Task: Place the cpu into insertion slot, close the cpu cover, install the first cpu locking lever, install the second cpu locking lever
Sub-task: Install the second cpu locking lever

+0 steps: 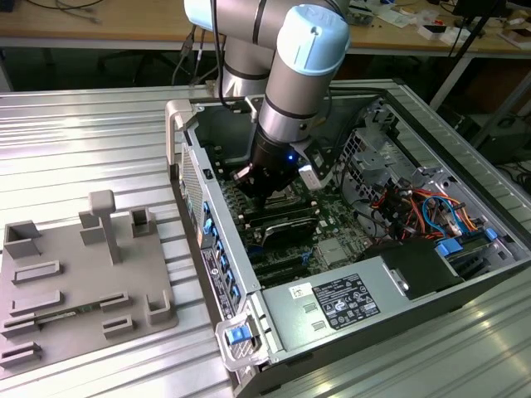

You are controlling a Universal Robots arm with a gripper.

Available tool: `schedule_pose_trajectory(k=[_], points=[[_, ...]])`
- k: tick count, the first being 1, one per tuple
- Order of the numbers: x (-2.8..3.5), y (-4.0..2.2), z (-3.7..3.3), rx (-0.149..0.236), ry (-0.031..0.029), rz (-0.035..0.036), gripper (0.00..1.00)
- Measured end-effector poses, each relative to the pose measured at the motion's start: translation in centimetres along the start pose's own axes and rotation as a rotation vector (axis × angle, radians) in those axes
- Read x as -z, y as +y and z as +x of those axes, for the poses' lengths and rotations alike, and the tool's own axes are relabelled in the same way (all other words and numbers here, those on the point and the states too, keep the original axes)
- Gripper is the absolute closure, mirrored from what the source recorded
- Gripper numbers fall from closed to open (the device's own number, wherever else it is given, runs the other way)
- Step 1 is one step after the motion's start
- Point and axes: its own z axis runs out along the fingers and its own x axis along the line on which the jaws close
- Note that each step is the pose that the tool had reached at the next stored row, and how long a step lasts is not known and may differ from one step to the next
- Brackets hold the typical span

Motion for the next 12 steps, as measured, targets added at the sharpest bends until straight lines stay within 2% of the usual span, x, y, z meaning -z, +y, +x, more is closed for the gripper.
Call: schedule_pose_trajectory(k=[6, 9, 10, 12], points=[[0.09, 0.09, 0.0, 0.0, -0.0003, -0.0016, 0.89], [0.01, 0.08, 0.01, 0.0, -0.0016, -0.0179, 0.89], [-0.05, 0.09, 0.0, 0.0, -0.002, -0.0215, 0.89], [-0.15, 0.07, 0.0, 0.0, -0.002, -0.0242, 0.89]])
